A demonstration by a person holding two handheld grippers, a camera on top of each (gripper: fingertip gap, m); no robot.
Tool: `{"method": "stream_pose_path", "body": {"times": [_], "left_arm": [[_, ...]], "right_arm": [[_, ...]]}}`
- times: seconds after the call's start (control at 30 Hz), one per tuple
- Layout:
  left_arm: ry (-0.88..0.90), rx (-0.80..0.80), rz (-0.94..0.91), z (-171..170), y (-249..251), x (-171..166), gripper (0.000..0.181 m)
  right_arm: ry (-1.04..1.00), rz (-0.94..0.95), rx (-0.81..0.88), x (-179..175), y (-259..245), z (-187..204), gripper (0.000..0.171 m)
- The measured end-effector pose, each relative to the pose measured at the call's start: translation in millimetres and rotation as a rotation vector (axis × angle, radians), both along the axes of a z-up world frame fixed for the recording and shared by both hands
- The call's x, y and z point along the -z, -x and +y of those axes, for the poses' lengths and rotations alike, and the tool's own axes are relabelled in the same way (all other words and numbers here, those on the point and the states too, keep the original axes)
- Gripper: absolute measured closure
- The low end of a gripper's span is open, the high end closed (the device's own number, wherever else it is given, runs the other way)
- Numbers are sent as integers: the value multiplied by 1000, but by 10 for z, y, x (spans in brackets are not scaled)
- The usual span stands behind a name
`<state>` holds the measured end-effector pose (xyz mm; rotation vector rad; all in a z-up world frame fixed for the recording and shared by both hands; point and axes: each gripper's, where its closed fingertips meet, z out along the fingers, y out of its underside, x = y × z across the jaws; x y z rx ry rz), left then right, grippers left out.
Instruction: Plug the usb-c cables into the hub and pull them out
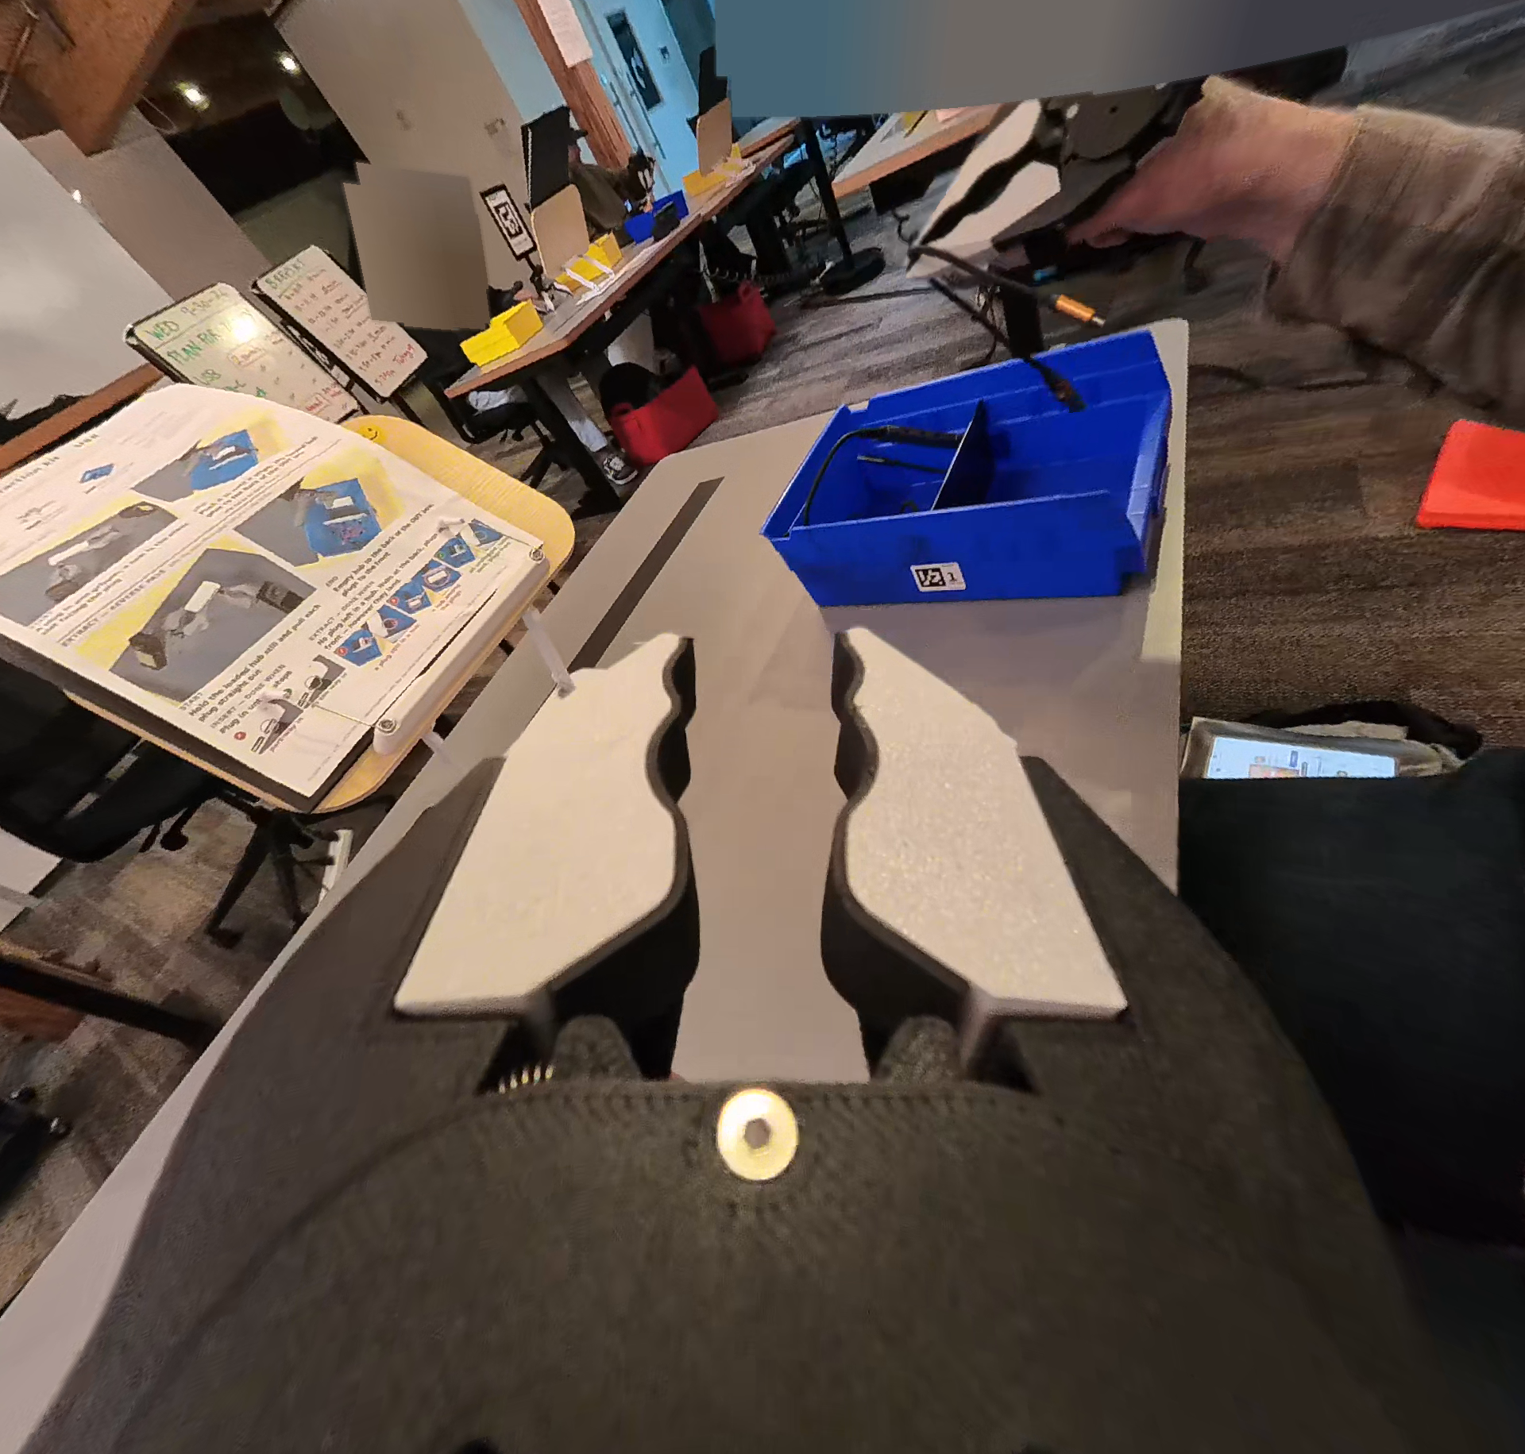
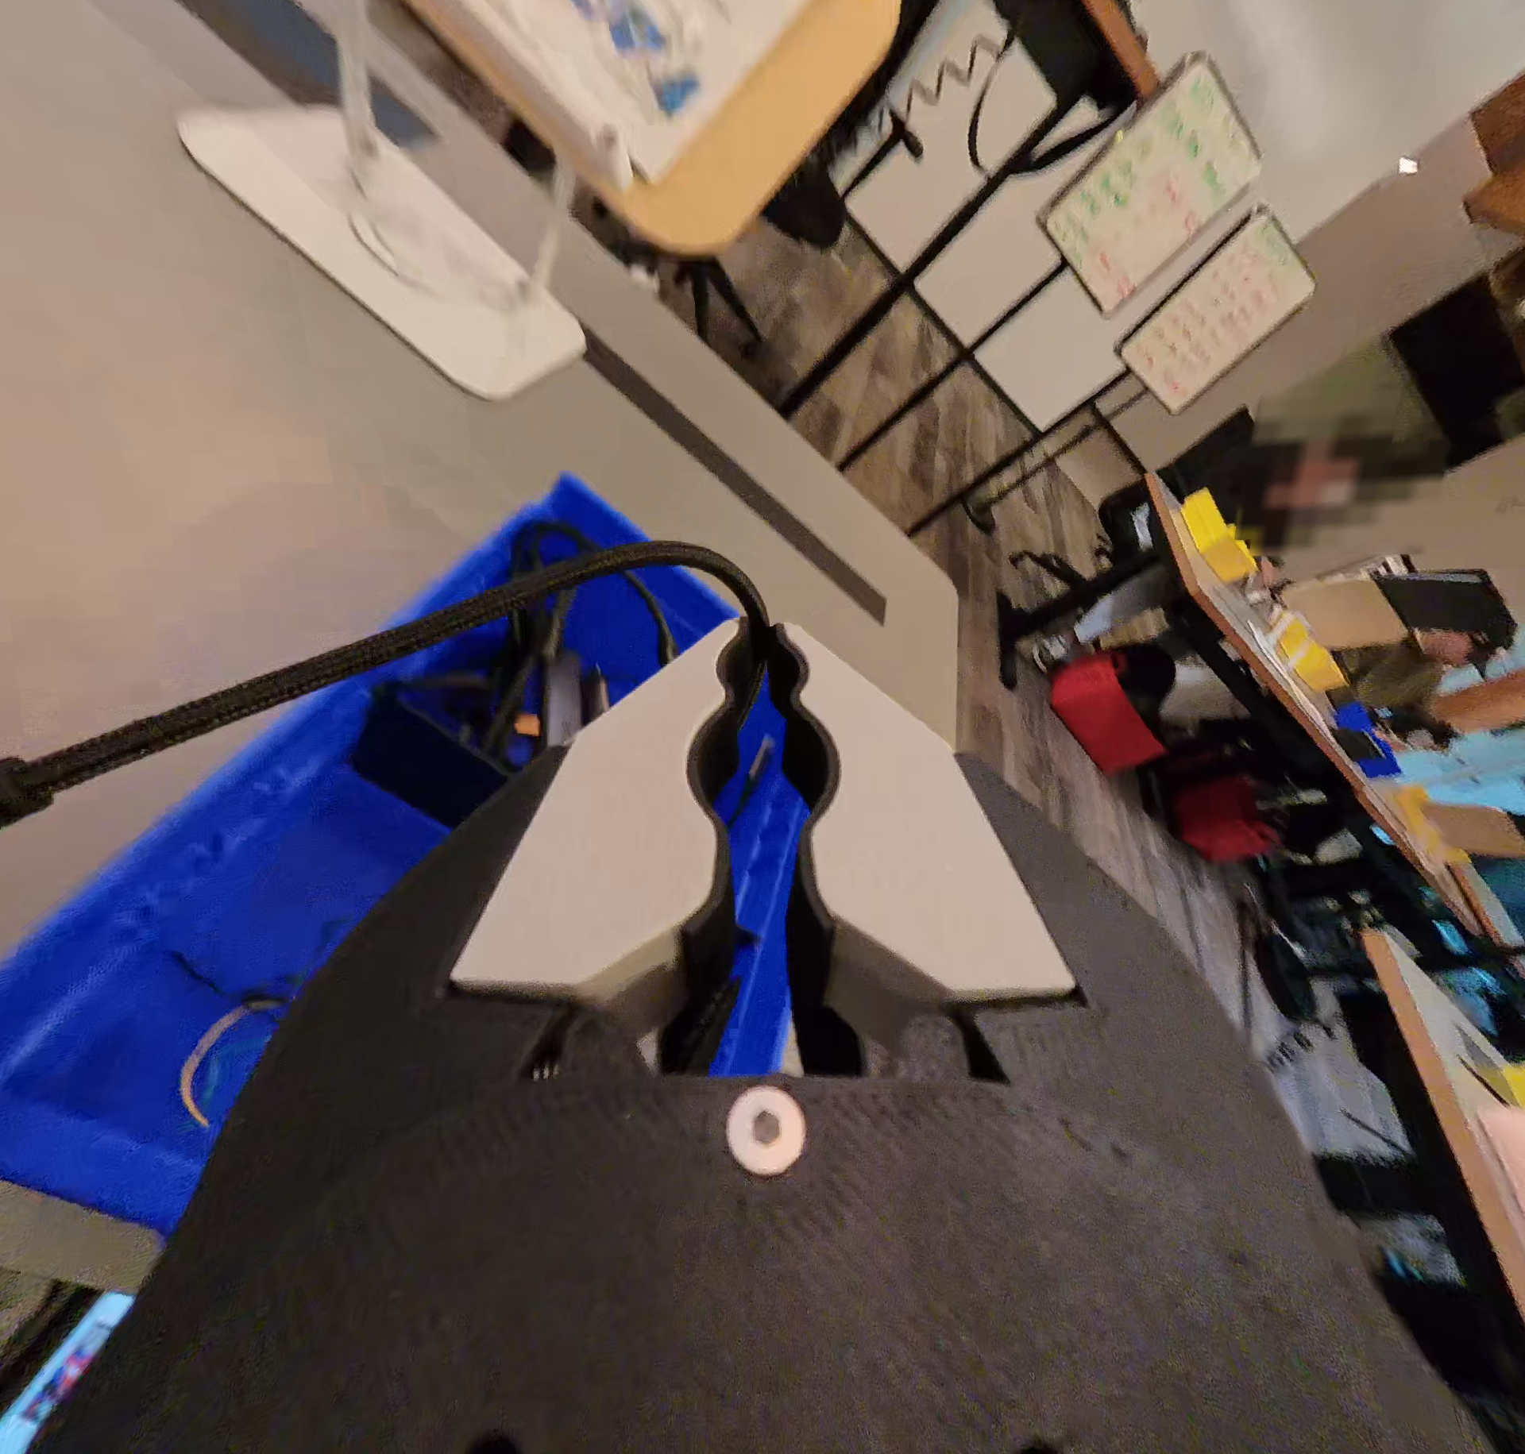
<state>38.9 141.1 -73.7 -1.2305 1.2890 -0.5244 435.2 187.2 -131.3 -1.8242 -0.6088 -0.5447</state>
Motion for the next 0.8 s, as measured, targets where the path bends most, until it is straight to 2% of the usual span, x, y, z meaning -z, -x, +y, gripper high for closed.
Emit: {"method": "stream_pose_path", "body": {"times": [0.2, 0.5, 0.63, 0.8], "left_arm": [[-26, -27, 73, 51, 10, 129, 151], [-39, -70, 134, 159, 117, 208, 151], [-39, -108, 179, 244, 210, 255, 150], [-3, -188, 250, 417, 447, 332, 150]], "right_arm": [[145, -153, 141, 826, -435, -8, 170], [462, -323, 216, 1703, -768, -153, 166], [527, -265, 163, 1787, -714, -165, 162], [490, -141, 126, 1493, -607, -155, 155]]}}
